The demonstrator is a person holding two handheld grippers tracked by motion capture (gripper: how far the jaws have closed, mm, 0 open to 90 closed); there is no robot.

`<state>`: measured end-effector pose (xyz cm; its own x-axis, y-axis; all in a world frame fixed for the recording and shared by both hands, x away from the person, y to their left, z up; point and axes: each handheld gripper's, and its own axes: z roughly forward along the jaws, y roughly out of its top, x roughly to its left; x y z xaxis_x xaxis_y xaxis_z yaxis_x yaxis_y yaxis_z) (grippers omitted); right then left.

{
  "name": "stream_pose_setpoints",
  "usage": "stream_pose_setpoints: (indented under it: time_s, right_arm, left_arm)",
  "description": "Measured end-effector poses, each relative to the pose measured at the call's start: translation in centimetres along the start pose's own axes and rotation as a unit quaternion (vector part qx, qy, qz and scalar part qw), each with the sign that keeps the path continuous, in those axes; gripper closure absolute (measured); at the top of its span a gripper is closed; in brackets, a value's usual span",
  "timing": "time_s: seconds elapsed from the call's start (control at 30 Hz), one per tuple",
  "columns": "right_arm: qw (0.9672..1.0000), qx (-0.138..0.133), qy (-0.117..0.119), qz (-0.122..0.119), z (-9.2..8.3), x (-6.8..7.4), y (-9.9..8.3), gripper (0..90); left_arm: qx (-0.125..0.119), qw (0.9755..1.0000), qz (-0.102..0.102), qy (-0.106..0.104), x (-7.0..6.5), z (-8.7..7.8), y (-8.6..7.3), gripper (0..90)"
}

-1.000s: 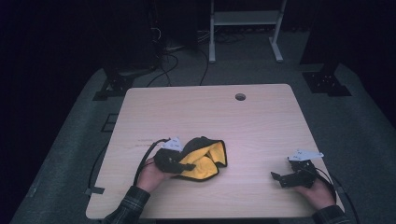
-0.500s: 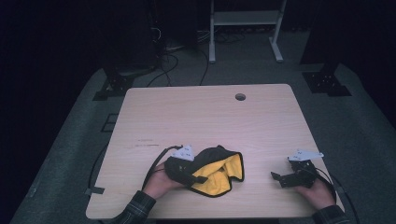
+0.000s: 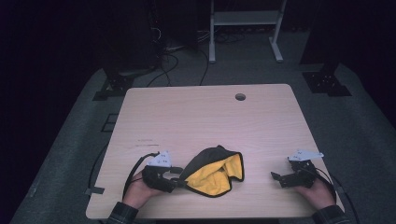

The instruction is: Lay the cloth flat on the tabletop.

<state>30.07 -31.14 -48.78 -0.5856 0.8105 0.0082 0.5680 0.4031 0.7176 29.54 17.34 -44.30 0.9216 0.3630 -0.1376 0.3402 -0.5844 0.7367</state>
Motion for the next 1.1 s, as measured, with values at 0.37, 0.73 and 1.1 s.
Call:
stream_pose_setpoints:
  time_s: [0.37,0.73,1.1]
  right_arm:
    - [1.0,-0.005,0.004,0.003,-0.7,0.2,0.6,16.4]
    - [0.9896,-0.086,0.111,-0.031,-1.3,5.6,3.7,22.6]
    - [0.9802,-0.055,0.182,-0.054,1.5,9.3,6.3,40.4]
  left_arm:
    - [0.023,0.9995,-0.009,0.019,-0.1,-0.2,-0.3,81.6]
    - [-0.036,0.9988,-0.001,0.034,0.1,-1.4,1.7,86.0]
    - [-0.064,0.9966,-0.036,0.037,1.6,-0.7,2.9,85.6]
